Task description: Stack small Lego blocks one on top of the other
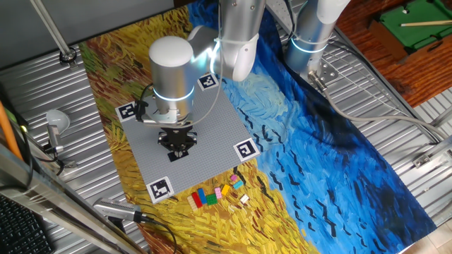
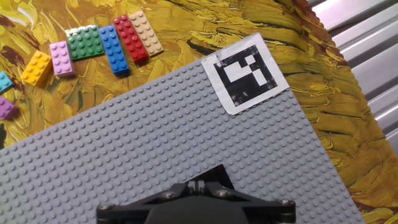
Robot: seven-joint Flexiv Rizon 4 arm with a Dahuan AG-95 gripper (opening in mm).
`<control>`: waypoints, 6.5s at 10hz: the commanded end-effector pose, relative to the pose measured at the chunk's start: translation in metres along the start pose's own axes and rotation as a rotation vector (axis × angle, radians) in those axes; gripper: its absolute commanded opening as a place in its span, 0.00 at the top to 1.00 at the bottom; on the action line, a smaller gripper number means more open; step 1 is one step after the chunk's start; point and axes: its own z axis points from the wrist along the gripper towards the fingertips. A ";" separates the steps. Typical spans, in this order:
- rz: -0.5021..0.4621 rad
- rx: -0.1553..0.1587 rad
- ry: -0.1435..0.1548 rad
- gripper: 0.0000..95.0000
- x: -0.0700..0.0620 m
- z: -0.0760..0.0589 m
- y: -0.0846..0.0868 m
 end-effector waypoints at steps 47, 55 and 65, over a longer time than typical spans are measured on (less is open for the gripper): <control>0.318 0.001 0.133 0.80 -0.012 -0.002 -0.006; 0.297 -0.013 0.132 0.80 -0.009 -0.001 -0.003; 0.276 -0.017 0.121 0.80 -0.003 0.001 0.003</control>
